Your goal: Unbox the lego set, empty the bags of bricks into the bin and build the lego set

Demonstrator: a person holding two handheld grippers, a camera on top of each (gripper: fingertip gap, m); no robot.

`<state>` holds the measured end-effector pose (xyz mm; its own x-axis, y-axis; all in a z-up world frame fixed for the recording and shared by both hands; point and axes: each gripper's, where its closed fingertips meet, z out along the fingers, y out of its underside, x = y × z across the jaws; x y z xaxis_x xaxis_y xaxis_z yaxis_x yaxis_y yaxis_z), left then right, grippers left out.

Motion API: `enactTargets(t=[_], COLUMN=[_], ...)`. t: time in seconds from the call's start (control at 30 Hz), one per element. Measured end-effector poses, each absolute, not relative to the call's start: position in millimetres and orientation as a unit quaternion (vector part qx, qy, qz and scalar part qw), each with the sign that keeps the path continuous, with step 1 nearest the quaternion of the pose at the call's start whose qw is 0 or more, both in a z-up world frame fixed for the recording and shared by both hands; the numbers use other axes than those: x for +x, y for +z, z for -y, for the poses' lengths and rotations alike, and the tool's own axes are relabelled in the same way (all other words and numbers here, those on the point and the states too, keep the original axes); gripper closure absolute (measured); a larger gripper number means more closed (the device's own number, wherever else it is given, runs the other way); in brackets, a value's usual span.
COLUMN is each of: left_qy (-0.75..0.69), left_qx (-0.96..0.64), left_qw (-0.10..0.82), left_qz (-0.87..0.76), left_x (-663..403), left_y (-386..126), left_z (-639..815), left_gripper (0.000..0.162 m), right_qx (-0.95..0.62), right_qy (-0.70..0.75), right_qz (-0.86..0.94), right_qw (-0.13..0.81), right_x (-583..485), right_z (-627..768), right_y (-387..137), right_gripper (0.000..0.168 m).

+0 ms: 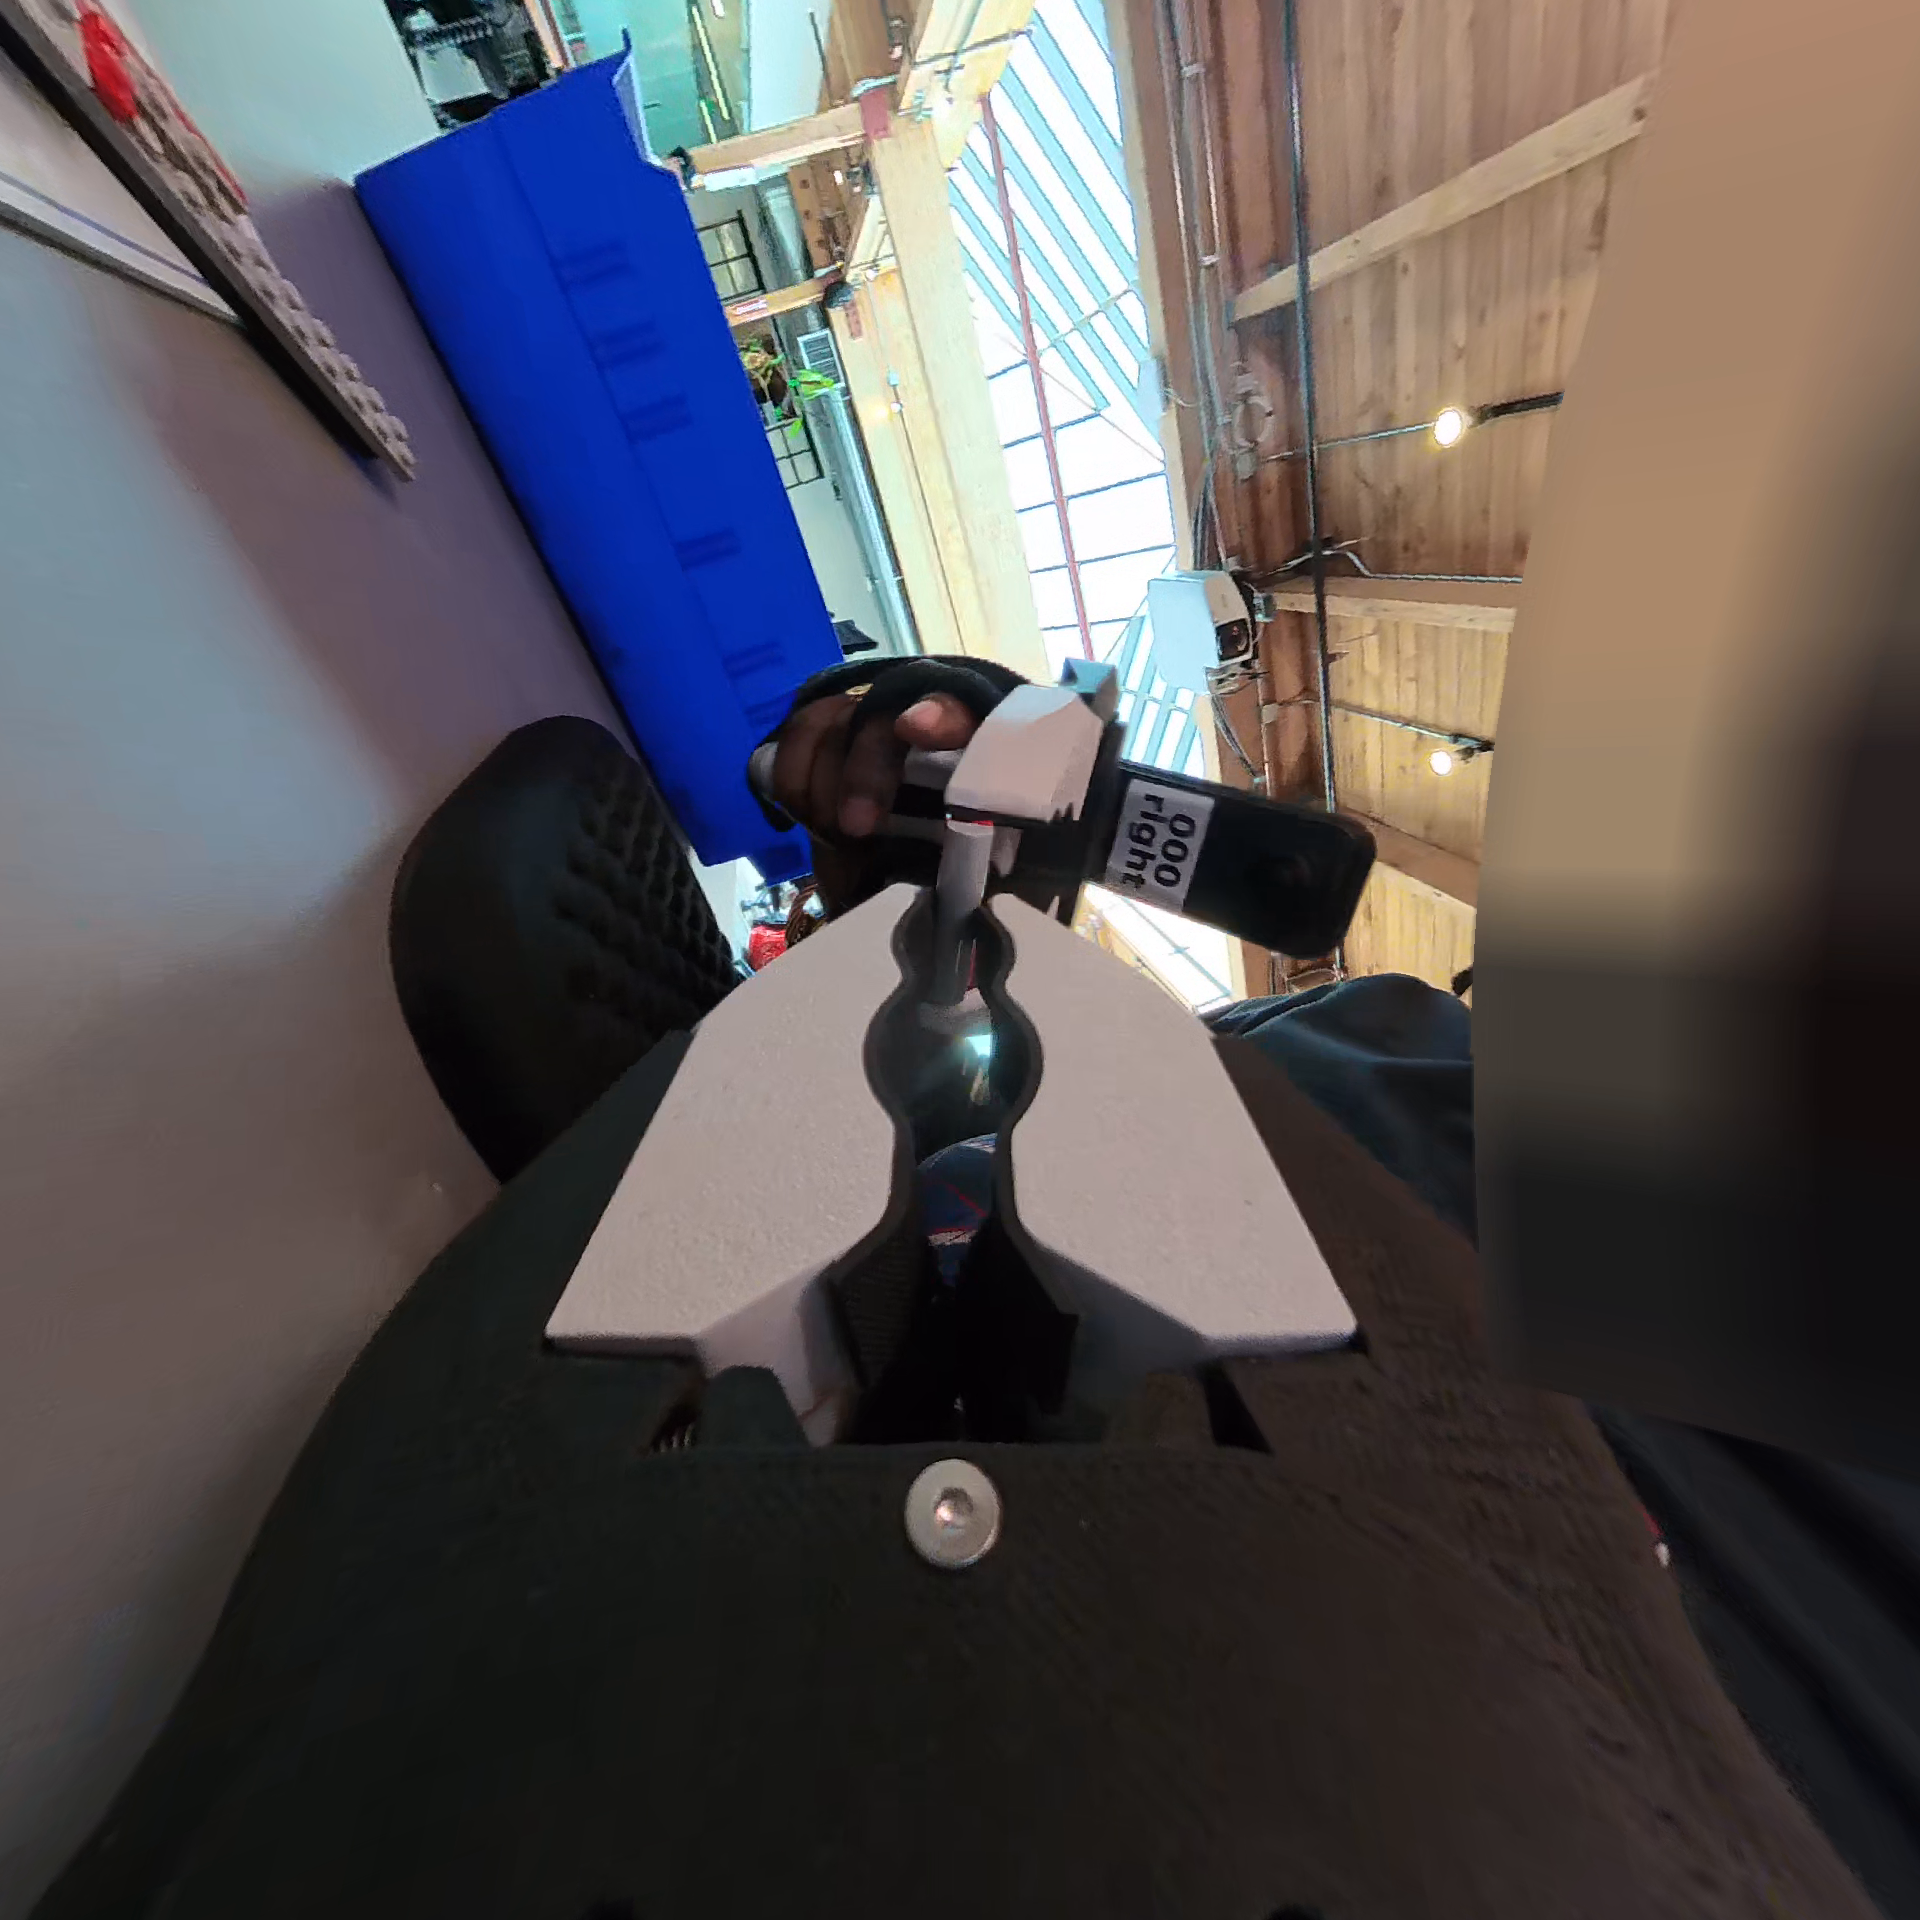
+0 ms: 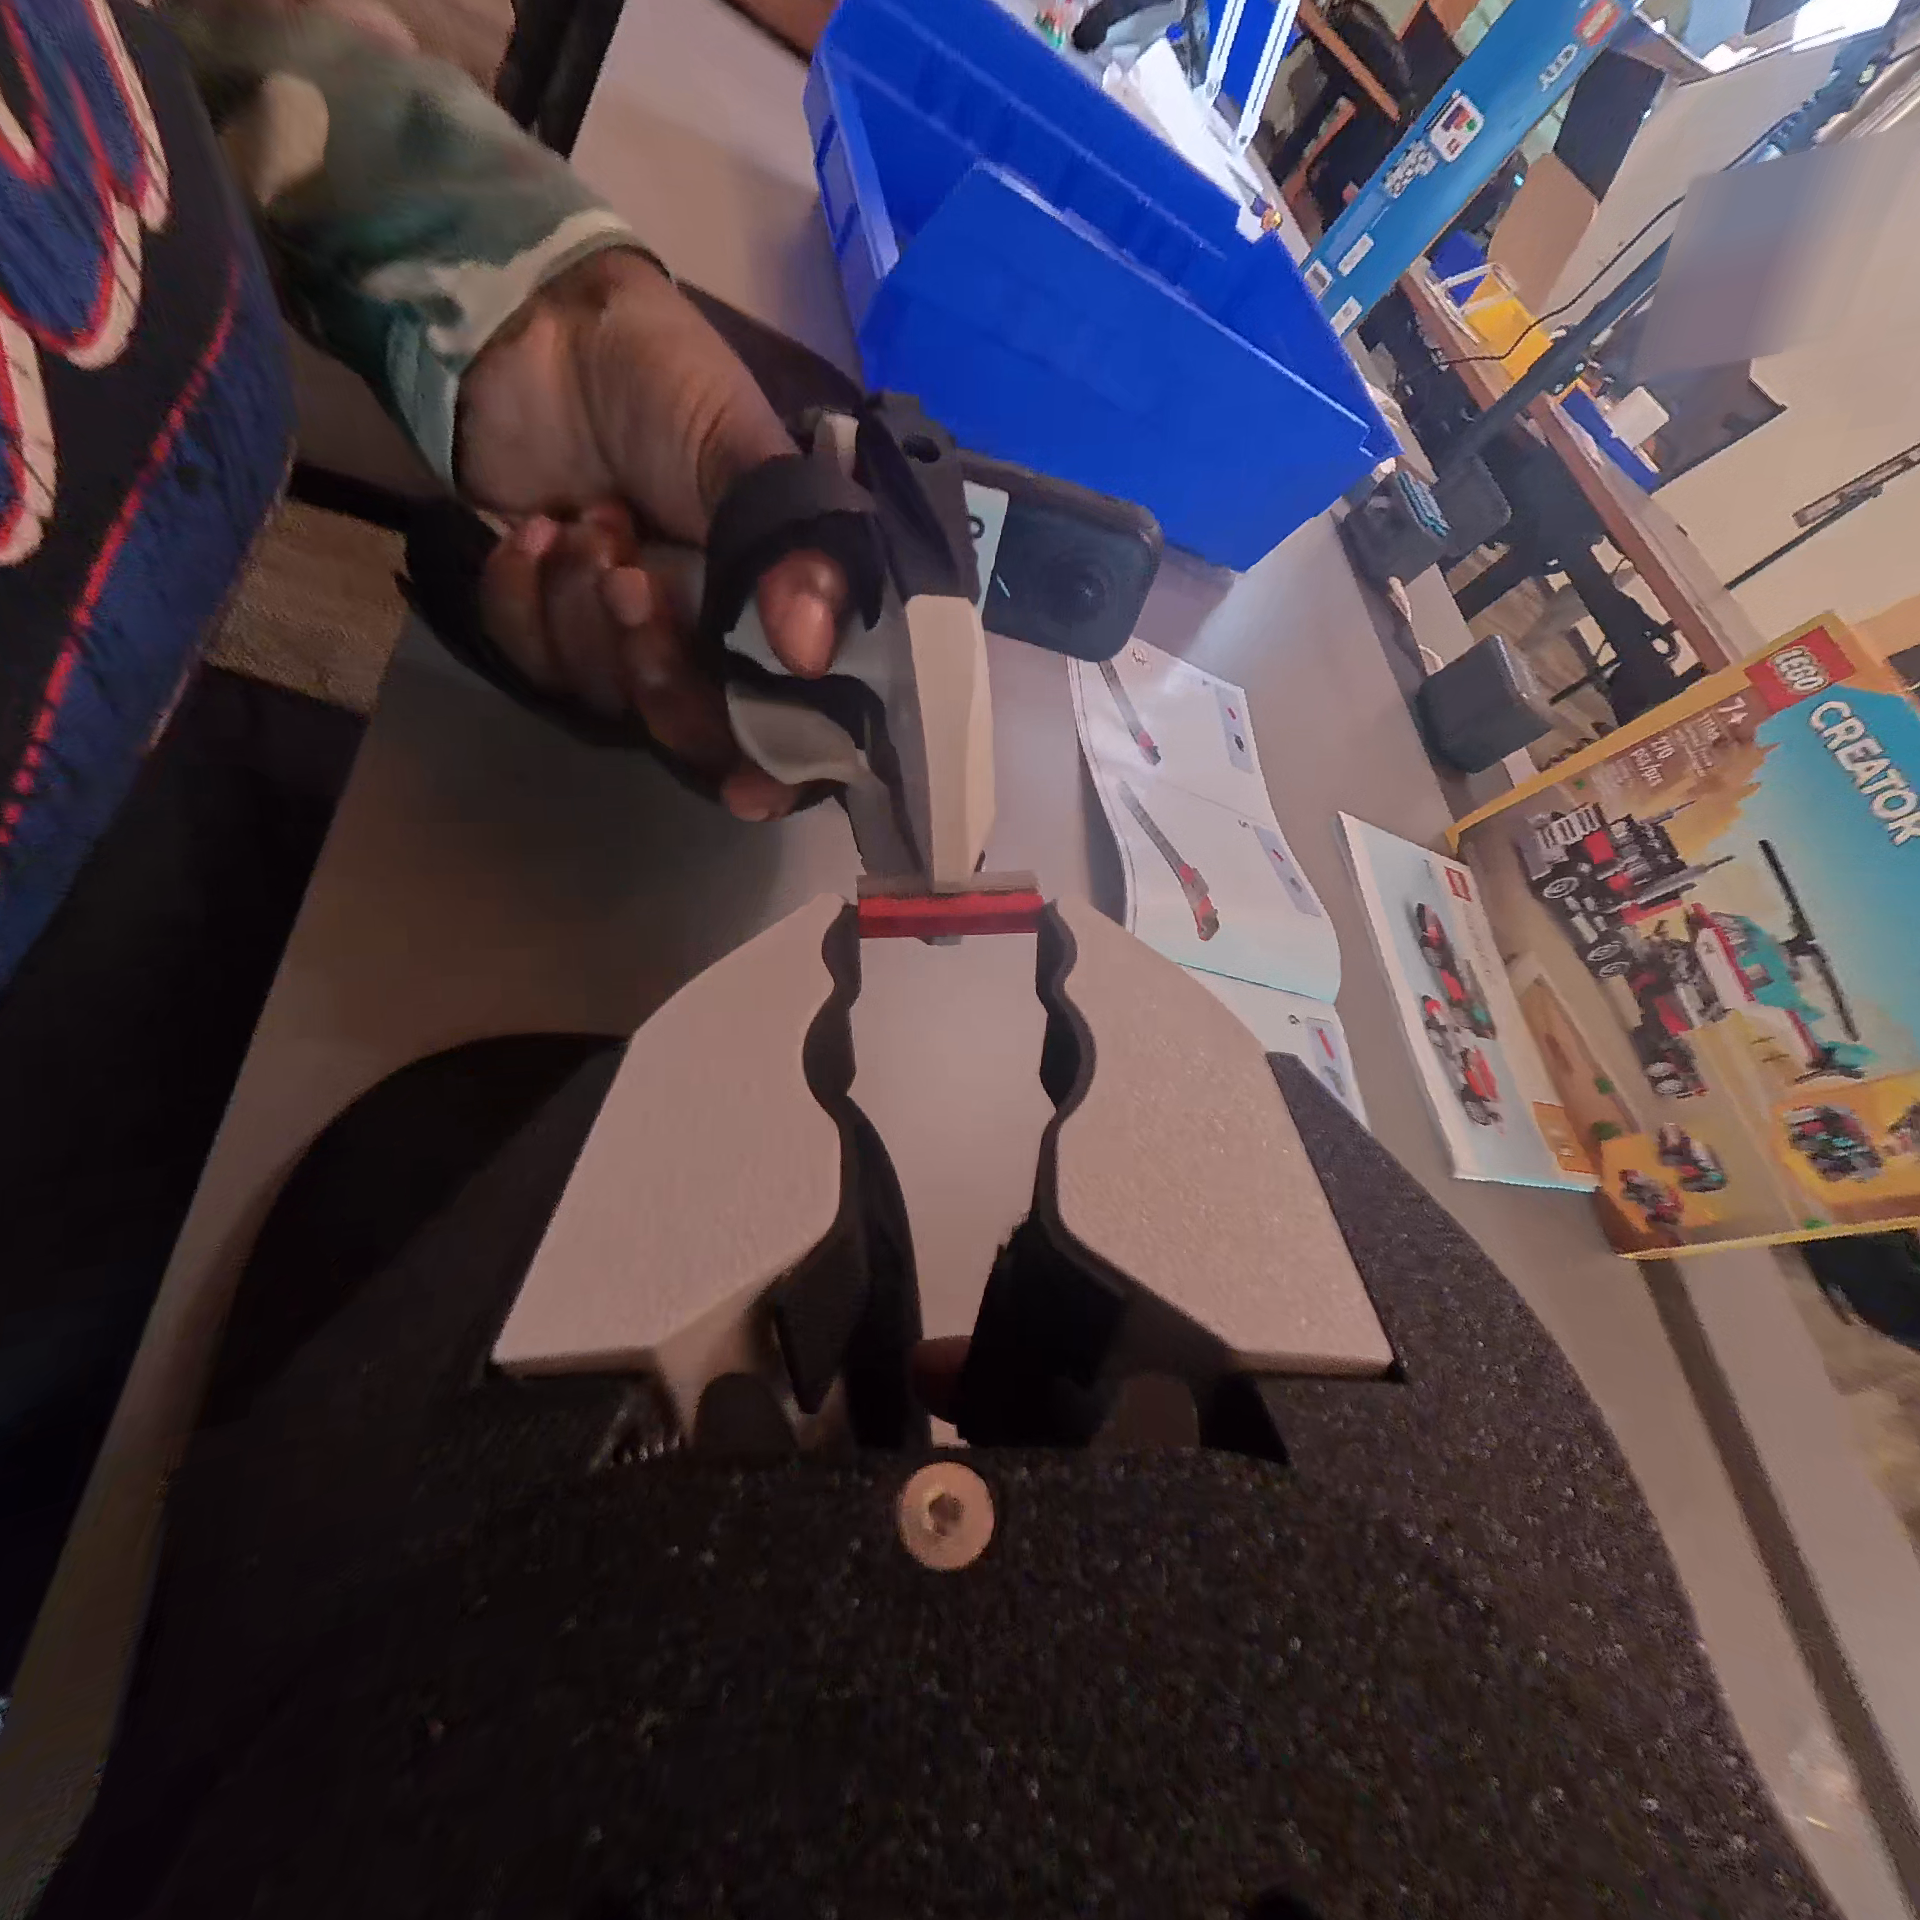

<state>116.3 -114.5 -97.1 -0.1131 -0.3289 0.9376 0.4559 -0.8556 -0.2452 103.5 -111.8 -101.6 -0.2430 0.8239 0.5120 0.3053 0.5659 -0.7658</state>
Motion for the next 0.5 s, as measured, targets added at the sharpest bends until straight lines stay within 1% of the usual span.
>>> enactTargets(t=[0.13,0.3,0.43,0.5], left_qy=[-0.766,-0.759,-0.755,-0.745], left_qx=[-0.591,-0.599,-0.603,-0.614], left_qw=[0.245,0.248,0.251,0.256], left_qz=[0.056,0.064,0.052,0.058], left_x=[116.5,116.8,117.4,117.5], left_y=[-94.1,-98.3,-96.1,-100.3], left_z=[116.2,112.7,113.1,110.4], left_gripper=[0.155,0.155,0.154,0.154], right_qx=[-0.374,-0.394,-0.399,-0.411], right_qy=[0.263,0.247,0.281,0.270], right_qz=[0.748,0.752,0.739,0.738], right_qw=[0.481,0.468,0.465,0.462], right_x=[104.3,104.2,103.7,103.4], right_z=[113.2,109.5,110.2,107.2], right_y=[-98.8,-103.4,-101.0,-105.9], right_gripper=[0.135,0.135,0.135,0.135])
